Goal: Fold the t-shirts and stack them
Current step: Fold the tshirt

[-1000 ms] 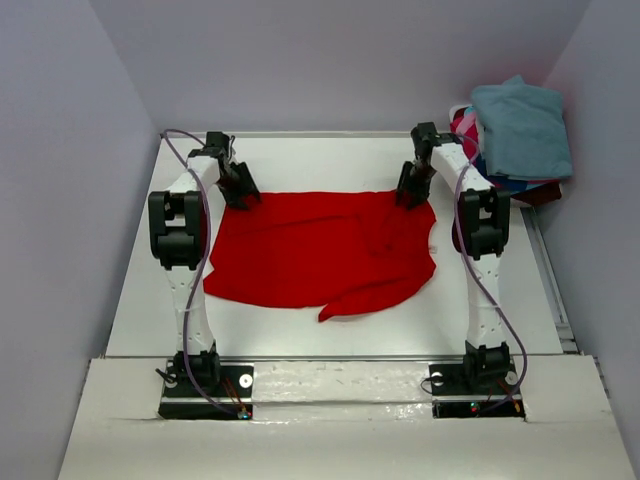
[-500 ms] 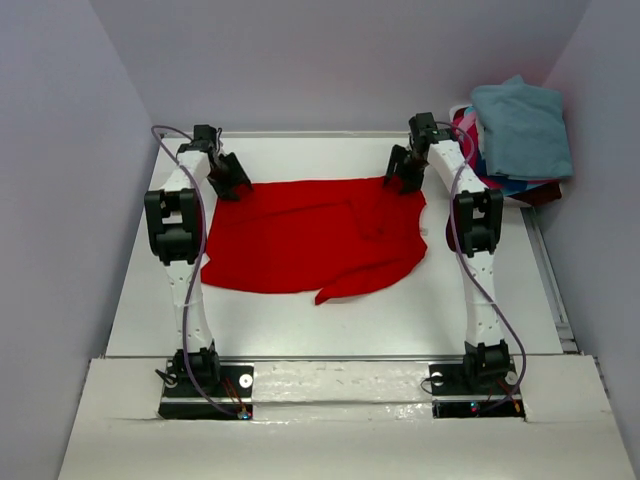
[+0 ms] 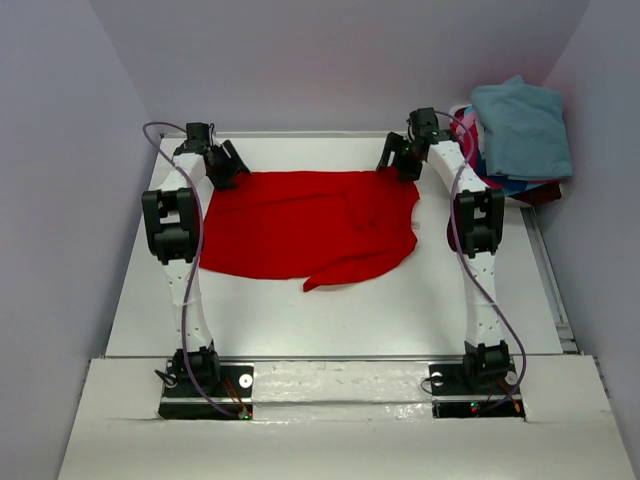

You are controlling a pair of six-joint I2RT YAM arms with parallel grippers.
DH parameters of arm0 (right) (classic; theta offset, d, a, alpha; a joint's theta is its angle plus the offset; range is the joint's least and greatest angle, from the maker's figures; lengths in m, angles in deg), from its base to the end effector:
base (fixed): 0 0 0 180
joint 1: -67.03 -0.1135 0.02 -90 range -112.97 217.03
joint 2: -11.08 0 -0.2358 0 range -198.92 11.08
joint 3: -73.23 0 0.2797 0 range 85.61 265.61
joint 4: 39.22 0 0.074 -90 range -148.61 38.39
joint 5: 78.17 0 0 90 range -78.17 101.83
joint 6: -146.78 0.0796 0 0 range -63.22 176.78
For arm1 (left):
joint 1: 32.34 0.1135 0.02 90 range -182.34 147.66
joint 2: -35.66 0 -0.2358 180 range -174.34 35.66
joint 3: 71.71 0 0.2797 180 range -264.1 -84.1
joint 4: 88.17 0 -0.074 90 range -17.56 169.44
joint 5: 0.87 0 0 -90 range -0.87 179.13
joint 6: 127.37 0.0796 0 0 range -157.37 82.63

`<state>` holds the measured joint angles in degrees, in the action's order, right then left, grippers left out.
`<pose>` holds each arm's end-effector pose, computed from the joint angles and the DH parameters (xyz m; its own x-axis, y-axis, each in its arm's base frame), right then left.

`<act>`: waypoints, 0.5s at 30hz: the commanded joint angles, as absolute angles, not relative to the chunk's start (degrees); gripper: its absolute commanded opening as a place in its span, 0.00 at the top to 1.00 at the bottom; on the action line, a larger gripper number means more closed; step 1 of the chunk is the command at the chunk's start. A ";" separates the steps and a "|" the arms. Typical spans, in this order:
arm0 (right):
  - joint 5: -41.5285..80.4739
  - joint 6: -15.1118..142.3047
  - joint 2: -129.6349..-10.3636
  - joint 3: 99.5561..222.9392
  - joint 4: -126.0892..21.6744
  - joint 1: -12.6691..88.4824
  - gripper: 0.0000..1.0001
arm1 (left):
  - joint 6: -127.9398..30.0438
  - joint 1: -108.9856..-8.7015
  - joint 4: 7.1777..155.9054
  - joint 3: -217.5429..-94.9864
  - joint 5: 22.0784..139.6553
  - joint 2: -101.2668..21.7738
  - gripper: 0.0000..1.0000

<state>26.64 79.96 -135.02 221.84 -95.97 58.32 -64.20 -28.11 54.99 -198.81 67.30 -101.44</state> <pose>0.5736 0.1085 0.1348 -0.8531 0.2543 -0.4556 0.0454 0.9061 0.4207 0.5700 0.0125 0.1176 -0.7327 -0.4743 -0.4880 -0.1631 0.8186 -0.5508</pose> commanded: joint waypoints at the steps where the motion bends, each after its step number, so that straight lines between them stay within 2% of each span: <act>1: 24.15 77.53 -122.71 216.59 -87.57 57.01 0.19 | -64.09 -27.86 64.93 -190.81 67.50 -90.94 0.26; 8: 22.38 78.49 -113.75 211.22 -89.67 56.49 0.19 | -64.09 -27.86 67.84 -183.95 68.56 -78.17 0.25; 14: 24.67 81.57 -108.54 205.24 -95.99 54.21 0.21 | -65.93 -29.00 63.45 -178.85 72.51 -67.98 0.25; 15: 23.71 81.65 -106.28 201.23 -96.52 53.59 0.21 | -66.45 -29.61 61.79 -176.75 73.82 -65.53 0.25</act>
